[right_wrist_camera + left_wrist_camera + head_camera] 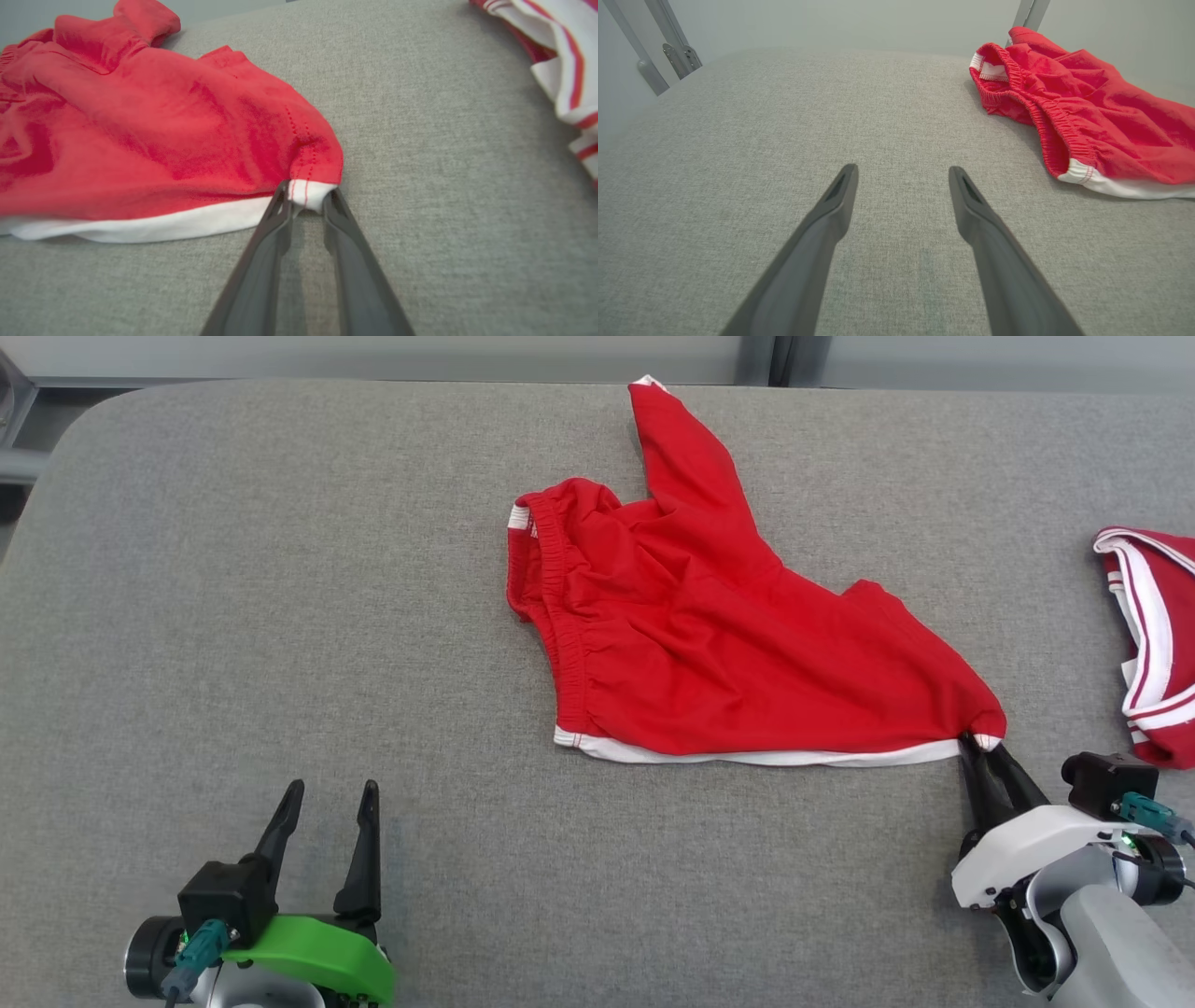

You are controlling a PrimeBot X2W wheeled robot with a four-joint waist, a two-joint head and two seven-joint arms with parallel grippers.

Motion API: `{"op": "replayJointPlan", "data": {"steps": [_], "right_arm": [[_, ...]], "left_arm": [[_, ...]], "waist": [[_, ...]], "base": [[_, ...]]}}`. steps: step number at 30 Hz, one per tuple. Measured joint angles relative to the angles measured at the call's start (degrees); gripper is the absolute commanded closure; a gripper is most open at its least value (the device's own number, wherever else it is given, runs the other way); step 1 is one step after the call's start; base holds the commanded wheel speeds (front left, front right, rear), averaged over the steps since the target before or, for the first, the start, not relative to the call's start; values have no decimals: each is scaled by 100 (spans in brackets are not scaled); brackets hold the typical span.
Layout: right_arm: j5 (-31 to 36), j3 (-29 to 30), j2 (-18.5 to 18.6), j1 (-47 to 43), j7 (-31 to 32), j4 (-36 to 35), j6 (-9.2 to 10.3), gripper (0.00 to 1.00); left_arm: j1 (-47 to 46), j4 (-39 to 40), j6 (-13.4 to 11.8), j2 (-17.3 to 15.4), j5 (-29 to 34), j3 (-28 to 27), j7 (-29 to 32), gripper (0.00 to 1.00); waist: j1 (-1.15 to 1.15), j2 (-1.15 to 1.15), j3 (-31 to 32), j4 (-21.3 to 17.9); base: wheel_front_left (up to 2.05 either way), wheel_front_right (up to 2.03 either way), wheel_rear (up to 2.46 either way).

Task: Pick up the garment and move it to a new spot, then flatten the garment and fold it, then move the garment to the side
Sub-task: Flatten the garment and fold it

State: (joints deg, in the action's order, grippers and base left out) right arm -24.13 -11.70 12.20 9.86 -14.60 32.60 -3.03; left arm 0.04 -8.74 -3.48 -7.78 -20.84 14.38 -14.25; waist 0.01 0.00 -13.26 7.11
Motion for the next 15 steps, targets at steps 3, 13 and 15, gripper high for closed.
{"op": "replayJointPlan", "data": {"steps": [3,13,15], "right_arm": [[1,0,-47,26,0,33,-67,100],[180,-226,-112,343,0,48,-252,100],[254,-260,-118,416,0,44,-254,100]], "left_arm": [[0,-88,96,26,-25,37,1,0],[-554,-436,754,18,64,764,316,0],[-720,-530,831,15,98,857,414,0]], "waist": [[0,0,-2,-17],[-1,0,-109,-274],[-1,0,-134,-352]], "base": [[0,0,0],[0,0,0],[0,0,0]]}}
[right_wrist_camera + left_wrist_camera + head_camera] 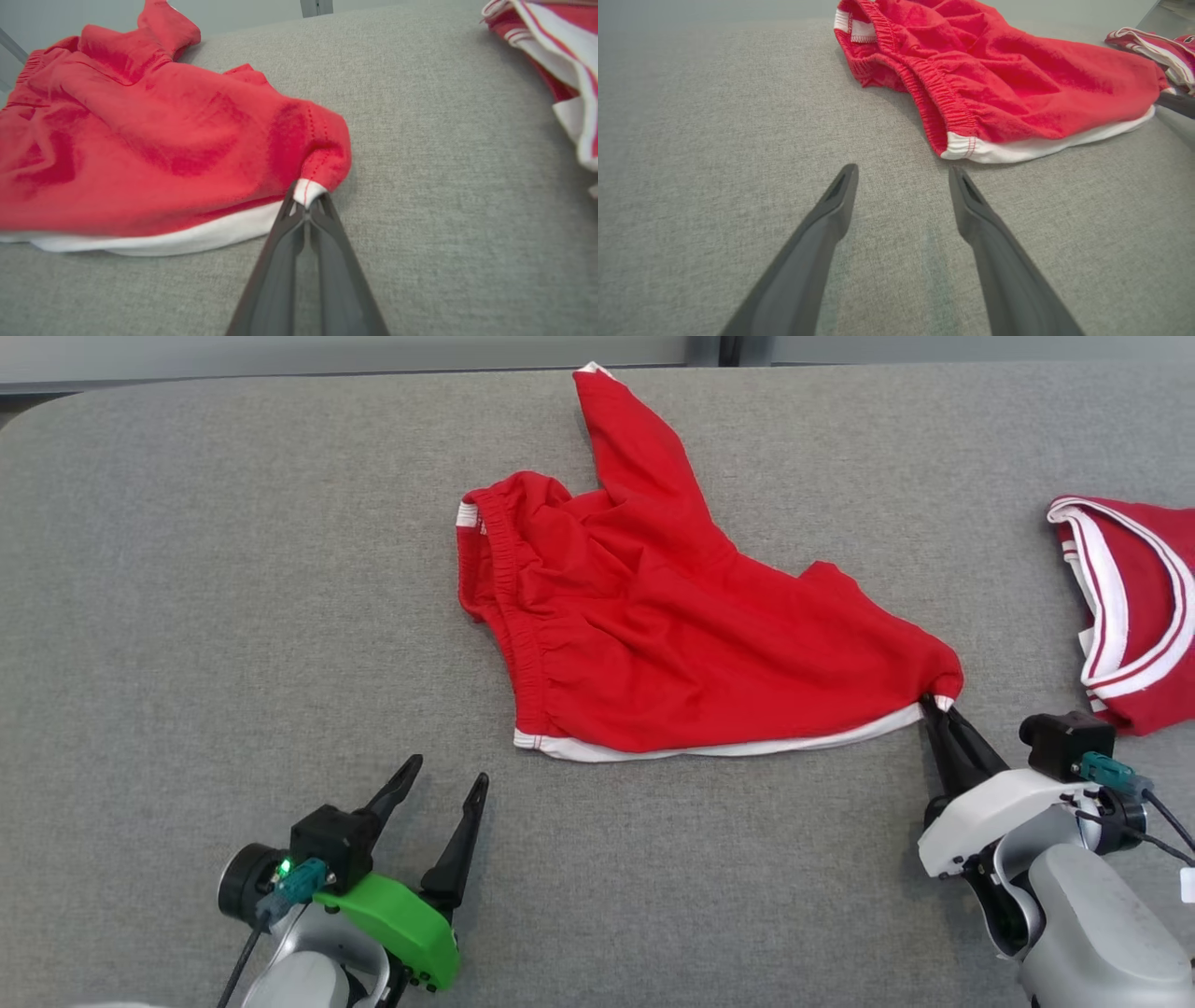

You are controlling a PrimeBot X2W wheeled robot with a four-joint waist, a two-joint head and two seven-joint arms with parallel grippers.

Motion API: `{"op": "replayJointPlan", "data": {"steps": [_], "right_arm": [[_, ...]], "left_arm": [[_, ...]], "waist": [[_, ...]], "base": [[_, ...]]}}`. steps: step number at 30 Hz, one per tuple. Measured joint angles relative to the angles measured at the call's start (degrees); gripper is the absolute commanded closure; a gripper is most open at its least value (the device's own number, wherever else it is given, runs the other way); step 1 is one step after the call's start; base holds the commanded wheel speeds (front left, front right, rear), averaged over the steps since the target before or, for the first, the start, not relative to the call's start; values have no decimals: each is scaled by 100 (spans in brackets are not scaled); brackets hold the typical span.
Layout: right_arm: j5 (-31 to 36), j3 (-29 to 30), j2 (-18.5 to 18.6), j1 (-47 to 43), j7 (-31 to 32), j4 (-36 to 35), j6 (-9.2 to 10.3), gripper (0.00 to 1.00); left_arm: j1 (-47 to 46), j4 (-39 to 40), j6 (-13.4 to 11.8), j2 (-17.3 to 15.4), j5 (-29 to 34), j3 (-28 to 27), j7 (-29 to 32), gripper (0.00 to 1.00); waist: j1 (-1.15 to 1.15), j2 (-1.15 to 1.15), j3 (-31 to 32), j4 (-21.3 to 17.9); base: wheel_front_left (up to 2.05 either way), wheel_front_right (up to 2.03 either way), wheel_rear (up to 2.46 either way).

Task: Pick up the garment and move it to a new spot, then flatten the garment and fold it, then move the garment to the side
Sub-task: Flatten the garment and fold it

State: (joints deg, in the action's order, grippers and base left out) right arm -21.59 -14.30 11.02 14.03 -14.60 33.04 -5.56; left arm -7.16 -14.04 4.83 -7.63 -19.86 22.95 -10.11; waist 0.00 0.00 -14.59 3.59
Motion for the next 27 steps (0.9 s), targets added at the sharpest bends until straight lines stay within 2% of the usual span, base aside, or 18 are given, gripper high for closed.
{"op": "replayJointPlan", "data": {"steps": [13,17,18,20,23,27], "right_arm": [[49,-21,-60,130,0,22,-97,100],[49,-8,-74,130,0,64,-98,100],[49,-4,-81,130,0,71,-98,100],[49,1,-98,130,0,81,-98,100],[49,5,-115,130,0,100,-99,100],[49,14,-127,139,0,119,-99,100]], "left_arm": [[-561,-599,130,125,-13,326,300,0],[-704,-706,149,176,-57,442,300,21],[-727,-733,170,179,-58,470,300,21],[-770,-780,180,200,-79,519,300,37],[-838,-839,198,246,-100,566,293,55],[-918,-946,200,272,-114,654,266,55]], "waist": [[0,0,-132,-449],[0,0,-141,-462],[0,0,-141,-462],[0,0,-141,-459],[0,0,-141,-453],[0,0,-142,-445]], "base": [[0,0,0],[0,0,0],[0,0,0],[0,0,0],[0,0,0],[0,0,0]]}}
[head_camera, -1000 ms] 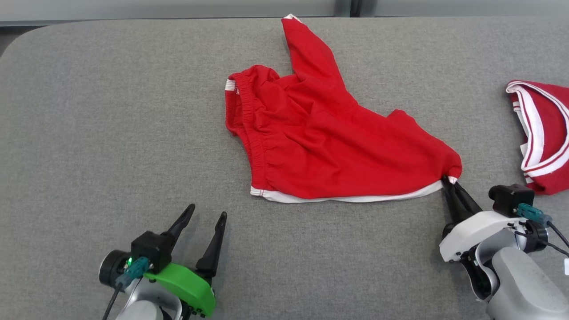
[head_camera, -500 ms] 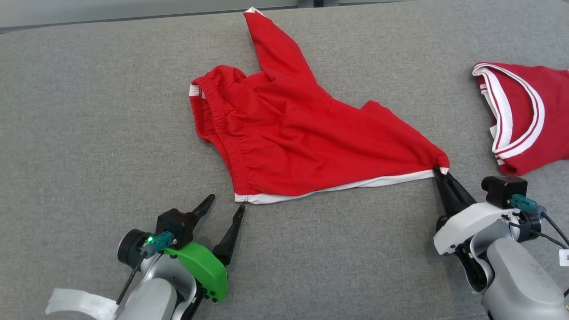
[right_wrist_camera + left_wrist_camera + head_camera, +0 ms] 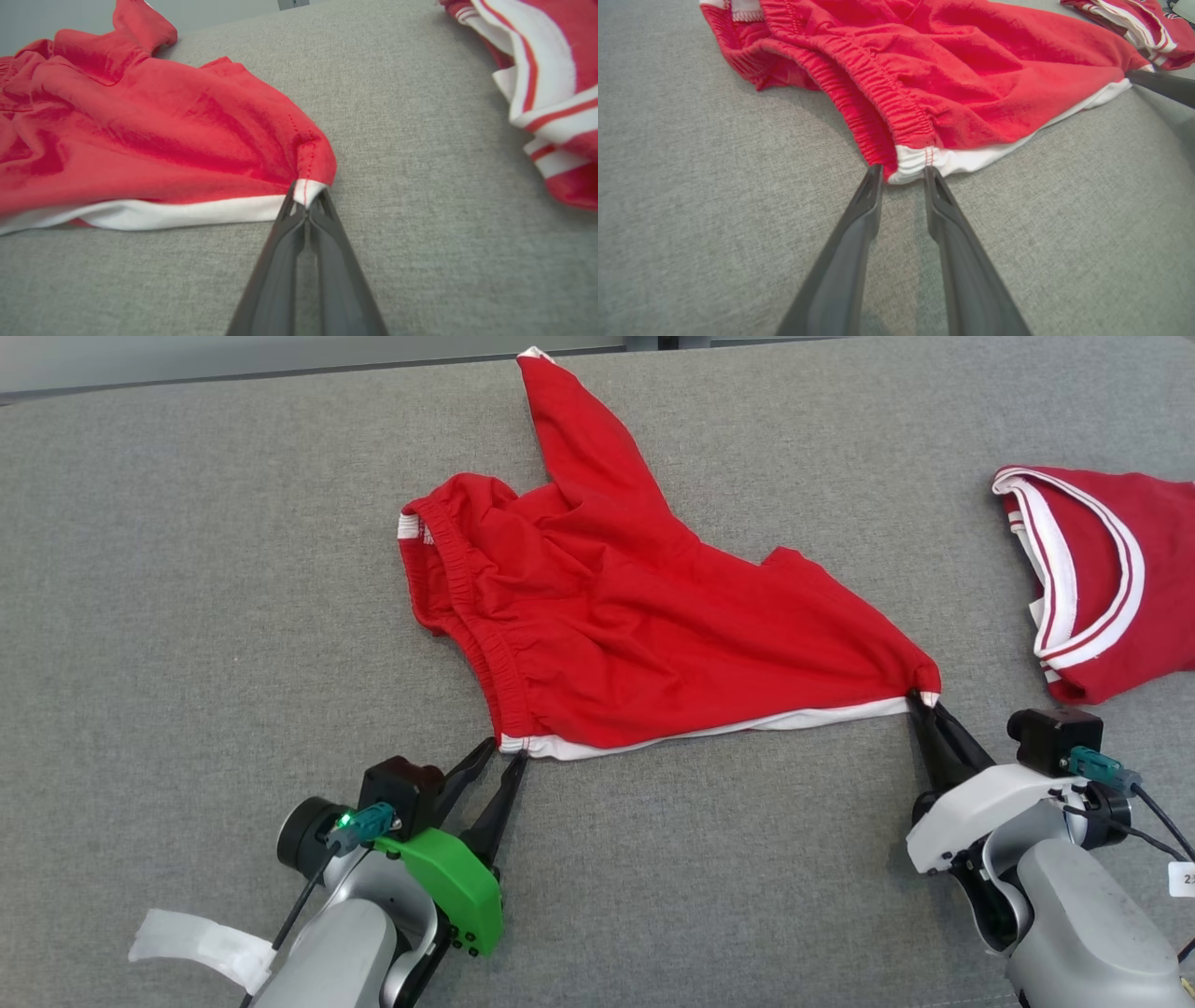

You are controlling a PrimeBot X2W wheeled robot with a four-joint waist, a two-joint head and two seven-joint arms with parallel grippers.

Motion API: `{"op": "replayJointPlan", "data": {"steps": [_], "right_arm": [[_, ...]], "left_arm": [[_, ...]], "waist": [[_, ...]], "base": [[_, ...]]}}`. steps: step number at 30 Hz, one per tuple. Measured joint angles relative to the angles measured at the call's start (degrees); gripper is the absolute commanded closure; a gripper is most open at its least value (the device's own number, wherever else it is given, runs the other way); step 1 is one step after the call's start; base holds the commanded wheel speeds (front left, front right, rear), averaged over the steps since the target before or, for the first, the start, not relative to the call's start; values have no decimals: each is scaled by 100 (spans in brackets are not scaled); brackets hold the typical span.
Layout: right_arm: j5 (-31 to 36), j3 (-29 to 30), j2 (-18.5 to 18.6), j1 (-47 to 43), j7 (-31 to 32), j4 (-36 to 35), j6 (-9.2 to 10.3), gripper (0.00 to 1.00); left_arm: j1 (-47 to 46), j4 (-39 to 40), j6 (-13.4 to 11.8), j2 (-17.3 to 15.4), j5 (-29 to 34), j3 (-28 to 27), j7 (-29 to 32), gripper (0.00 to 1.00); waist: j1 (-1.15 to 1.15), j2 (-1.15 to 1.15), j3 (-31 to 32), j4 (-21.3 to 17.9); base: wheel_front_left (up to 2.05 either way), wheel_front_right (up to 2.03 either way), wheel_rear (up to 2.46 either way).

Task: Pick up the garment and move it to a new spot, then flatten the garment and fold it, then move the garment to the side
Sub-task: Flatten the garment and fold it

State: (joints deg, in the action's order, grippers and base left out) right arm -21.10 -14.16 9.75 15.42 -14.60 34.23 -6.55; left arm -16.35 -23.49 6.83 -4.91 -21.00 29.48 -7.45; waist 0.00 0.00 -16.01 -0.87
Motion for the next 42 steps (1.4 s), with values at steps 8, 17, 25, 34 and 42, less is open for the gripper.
{"op": "replayJointPlan", "data": {"steps": [8,17,25,34,42], "right_arm": [[1,47,-22,34,0,69,-38,100],[1,94,-33,34,0,135,-51,100],[1,126,-37,34,0,166,-52,100],[7,147,-46,34,0,193,-56,100],[-148,-386,-83,298,1,-7,-57,100]], "left_arm": [[-112,-113,24,3,-35,110,-114,33],[-209,-120,29,26,-56,269,-226,34],[-246,-193,30,37,-176,399,-277,70],[-246,-377,31,35,-298,511,-293,100],[-253,-219,49,-42,-931,397,-235,100]], "waist": [[0,0,1,-4],[0,0,19,8],[0,0,37,40],[0,0,56,51],[0,0,128,30]], "base": [[0,0,0],[0,0,0],[0,0,0],[0,0,0],[0,0,0]]}}
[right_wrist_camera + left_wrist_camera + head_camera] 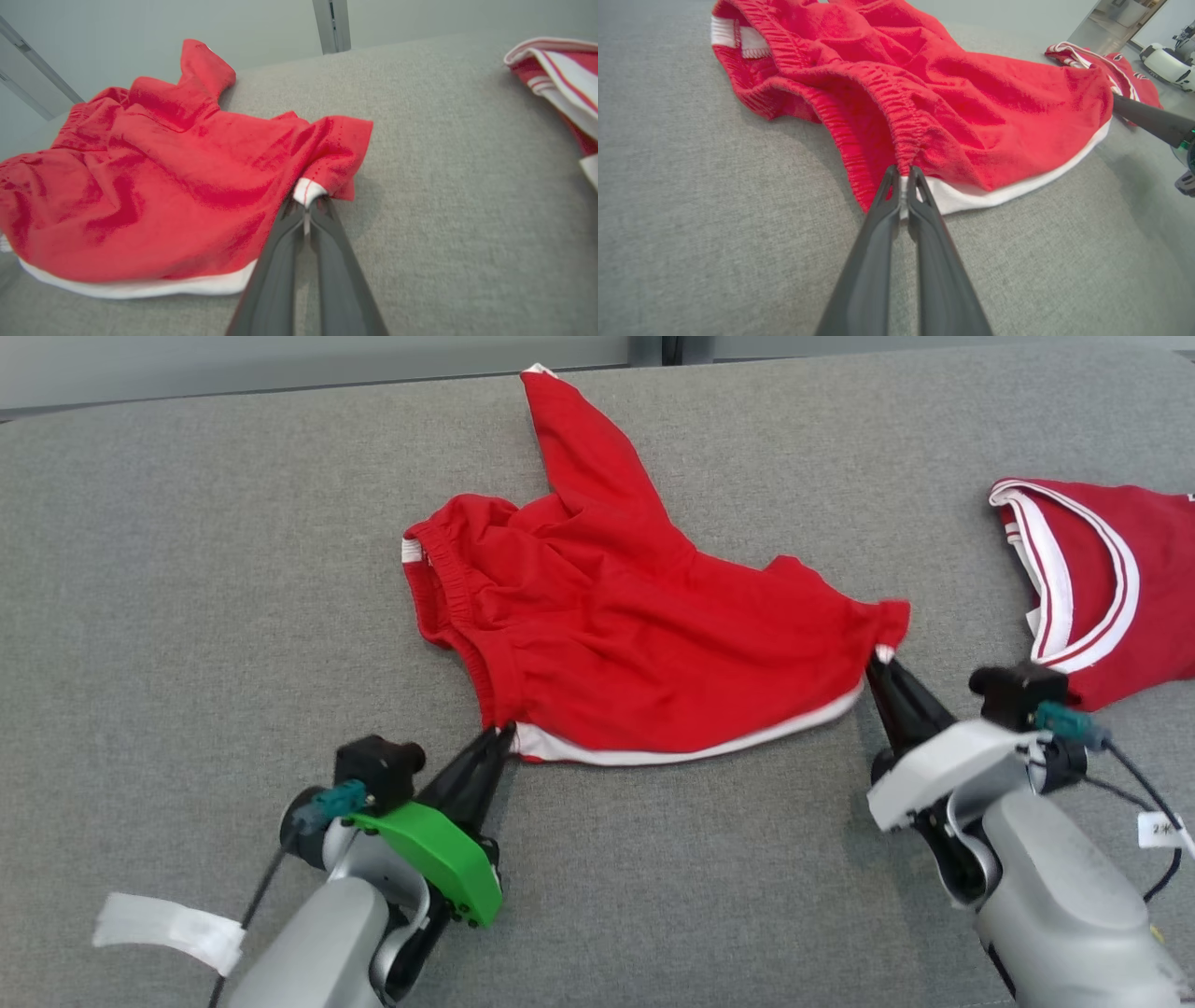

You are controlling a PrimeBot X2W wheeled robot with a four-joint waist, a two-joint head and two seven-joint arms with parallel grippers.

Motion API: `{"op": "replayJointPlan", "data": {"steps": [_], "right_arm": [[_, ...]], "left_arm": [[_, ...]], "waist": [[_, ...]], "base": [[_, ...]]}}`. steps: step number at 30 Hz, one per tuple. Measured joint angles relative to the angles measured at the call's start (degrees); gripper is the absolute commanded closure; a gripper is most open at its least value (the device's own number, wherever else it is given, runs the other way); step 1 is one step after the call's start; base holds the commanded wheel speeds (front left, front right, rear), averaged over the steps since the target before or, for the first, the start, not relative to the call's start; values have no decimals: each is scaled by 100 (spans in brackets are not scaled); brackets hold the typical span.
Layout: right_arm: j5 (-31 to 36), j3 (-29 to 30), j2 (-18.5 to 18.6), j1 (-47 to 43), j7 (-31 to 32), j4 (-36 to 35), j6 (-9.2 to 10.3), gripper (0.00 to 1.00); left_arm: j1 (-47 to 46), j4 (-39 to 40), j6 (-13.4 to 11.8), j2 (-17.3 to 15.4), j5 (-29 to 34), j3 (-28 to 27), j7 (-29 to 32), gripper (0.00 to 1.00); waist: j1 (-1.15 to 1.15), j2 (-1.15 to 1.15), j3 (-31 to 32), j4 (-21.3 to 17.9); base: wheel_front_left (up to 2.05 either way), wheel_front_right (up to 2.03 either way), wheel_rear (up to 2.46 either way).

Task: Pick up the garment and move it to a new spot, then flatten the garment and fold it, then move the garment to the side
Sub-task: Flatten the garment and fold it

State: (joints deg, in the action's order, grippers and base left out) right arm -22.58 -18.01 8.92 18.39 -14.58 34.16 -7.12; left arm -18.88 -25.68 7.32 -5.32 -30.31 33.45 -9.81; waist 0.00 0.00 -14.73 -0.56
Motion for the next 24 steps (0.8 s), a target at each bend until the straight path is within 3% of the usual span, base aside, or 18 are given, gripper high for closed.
{"op": "replayJointPlan", "data": {"steps": [4,8,16,19,21,24], "right_arm": [[-544,-116,175,666,0,-711,0,100],[-1614,-53,424,992,-1,-1771,0,100],[-3645,577,668,987,-8,-4843,1,100],[-3896,787,955,986,-9,-5570,0,100],[-3913,926,1267,973,55,-5698,0,100],[-3965,1128,1666,868,624,-5416,0,100]], "left_arm": [[-277,603,0,-209,-624,-243,119,100],[-749,1642,0,-610,-983,-343,412,100],[-1168,4123,0,-1368,-1979,-903,1349,100],[-1269,4673,-11,-1514,-2492,-1263,1867,100],[-1342,4879,-236,-1640,-2673,-1421,2238,100],[-1469,4915,-632,-1725,-3233,-1604,2859,100]], "waist": [[0,0,117,-6],[0,0,270,15],[0,0,610,31],[0,0,693,-19],[0,0,715,-74],[0,0,687,-130]], "base": [[0,0,0],[0,0,0],[0,0,0],[0,0,0],[0,0,0],[0,0,0]]}}
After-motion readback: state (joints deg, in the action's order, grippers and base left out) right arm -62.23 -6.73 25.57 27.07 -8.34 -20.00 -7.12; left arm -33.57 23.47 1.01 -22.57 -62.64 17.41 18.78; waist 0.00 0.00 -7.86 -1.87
